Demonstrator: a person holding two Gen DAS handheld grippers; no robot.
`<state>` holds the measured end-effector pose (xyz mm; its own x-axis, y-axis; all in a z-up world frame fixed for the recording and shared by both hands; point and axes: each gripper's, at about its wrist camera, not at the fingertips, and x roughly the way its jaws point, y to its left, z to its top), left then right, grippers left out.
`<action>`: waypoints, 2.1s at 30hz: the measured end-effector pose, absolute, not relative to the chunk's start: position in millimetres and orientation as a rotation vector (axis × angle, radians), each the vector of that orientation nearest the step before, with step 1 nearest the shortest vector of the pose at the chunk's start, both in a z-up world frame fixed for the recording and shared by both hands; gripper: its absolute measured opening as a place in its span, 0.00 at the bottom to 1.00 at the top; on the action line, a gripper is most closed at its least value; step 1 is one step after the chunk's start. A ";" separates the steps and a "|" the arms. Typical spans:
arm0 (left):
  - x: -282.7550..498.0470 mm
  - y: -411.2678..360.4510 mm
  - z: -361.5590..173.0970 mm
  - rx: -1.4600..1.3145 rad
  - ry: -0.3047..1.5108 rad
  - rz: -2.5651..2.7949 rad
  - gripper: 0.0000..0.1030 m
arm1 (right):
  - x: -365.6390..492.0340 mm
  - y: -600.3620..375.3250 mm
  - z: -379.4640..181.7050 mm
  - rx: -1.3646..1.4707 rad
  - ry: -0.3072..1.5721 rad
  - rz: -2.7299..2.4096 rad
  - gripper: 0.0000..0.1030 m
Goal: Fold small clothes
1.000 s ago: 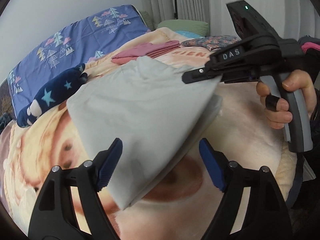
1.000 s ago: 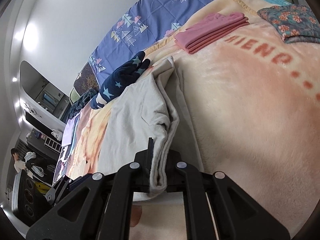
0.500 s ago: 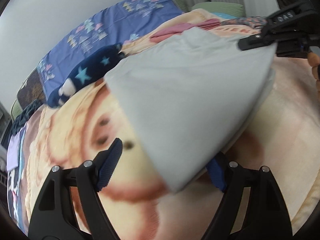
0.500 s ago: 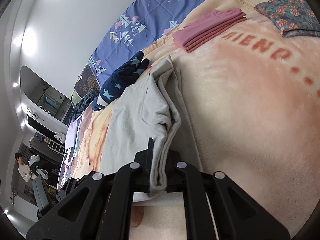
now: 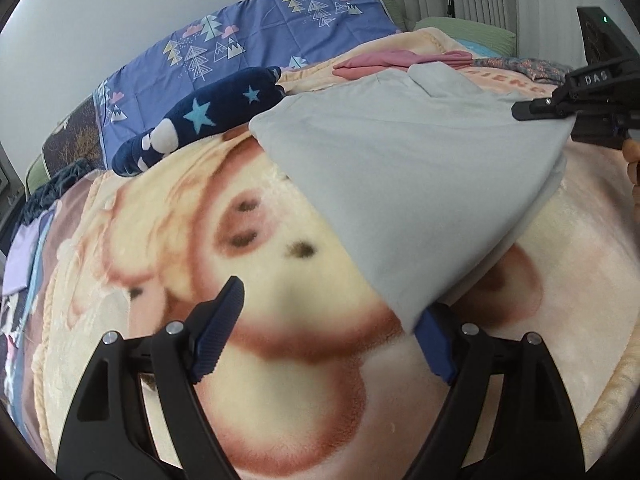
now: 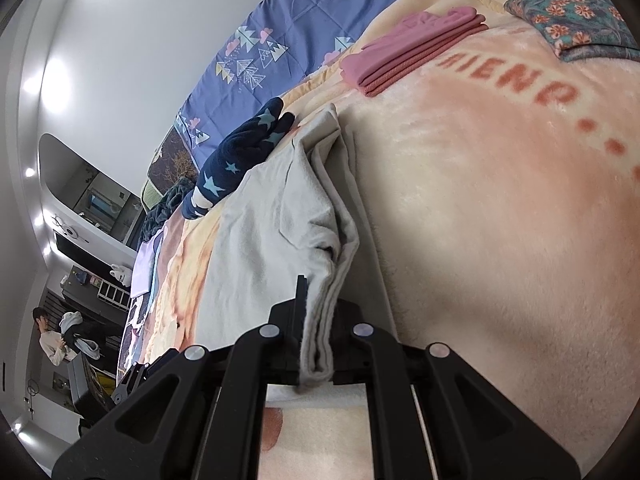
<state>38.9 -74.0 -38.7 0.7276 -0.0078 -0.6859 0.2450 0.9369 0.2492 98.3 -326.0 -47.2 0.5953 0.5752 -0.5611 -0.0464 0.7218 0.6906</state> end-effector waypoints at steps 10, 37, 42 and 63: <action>32.0 -66.1 -28.5 0.297 0.728 -0.161 0.80 | 98.4 -327.8 -48.7 0.694 0.875 0.400 0.07; 27.4 -82.3 -34.3 0.270 0.760 -0.249 0.80 | 104.8 -325.5 -34.5 0.750 0.876 0.434 0.07; 30.5 -90.0 -33.7 0.280 0.759 -0.263 0.80 | 108.1 -327.3 -37.4 0.766 0.881 0.440 0.07; 20.0 -67.2 -40.7 0.197 0.776 -0.256 0.10 | 70.7 -347.3 -45.0 0.648 0.878 0.333 0.03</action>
